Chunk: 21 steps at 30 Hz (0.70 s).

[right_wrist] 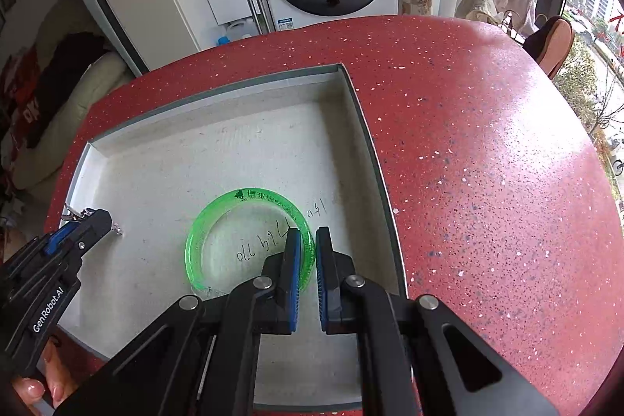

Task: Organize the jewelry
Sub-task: 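Carry the star clip and green bangle into the gray tray and open both tools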

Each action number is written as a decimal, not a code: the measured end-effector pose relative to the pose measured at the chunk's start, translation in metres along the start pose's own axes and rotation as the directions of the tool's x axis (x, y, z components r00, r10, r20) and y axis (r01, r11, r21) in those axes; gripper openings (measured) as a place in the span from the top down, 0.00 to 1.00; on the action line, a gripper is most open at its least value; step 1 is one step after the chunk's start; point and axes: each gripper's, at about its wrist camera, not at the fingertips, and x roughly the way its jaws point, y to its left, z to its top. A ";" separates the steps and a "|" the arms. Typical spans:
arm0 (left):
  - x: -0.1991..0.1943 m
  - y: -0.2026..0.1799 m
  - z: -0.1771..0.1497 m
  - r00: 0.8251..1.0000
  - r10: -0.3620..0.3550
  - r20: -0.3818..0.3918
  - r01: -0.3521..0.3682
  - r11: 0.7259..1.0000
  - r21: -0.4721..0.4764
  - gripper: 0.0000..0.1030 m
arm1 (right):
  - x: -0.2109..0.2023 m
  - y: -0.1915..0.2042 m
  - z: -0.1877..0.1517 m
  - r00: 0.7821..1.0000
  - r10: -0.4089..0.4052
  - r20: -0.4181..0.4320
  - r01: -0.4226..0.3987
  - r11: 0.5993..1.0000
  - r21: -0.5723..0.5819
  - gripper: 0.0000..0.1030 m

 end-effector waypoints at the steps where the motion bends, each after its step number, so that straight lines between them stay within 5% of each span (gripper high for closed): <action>1: 0.003 0.001 -0.001 1.000 0.011 -0.007 -0.011 1.000 0.003 0.65 | 0.003 0.000 -0.001 1.000 0.000 -0.005 0.000 1.000 -0.001 0.91; 5: 0.006 0.005 -0.005 0.999 0.039 -0.003 -0.039 0.999 -0.004 0.65 | 0.001 0.004 -0.005 1.000 -0.007 0.014 0.007 1.000 -0.022 0.88; 9: 0.001 0.006 -0.008 0.998 0.058 -0.002 -0.058 0.998 -0.012 0.65 | -0.008 0.006 -0.009 0.999 0.026 0.023 -0.026 1.000 -0.012 0.52; 17: -0.024 0.007 -0.009 0.998 0.051 0.047 -0.050 0.998 -0.030 0.62 | -0.056 0.003 -0.020 0.989 0.095 0.114 -0.097 0.995 0.011 0.41; 19: -0.032 0.009 -0.012 0.997 0.057 0.061 -0.054 0.998 -0.039 0.00 | -0.067 0.000 -0.026 0.986 0.108 0.128 -0.112 0.993 0.025 0.39; 21: -0.048 0.011 -0.017 0.992 0.066 0.107 -0.060 0.997 -0.056 0.00 | -0.078 -0.004 -0.033 0.983 0.121 0.139 -0.128 0.991 0.042 0.37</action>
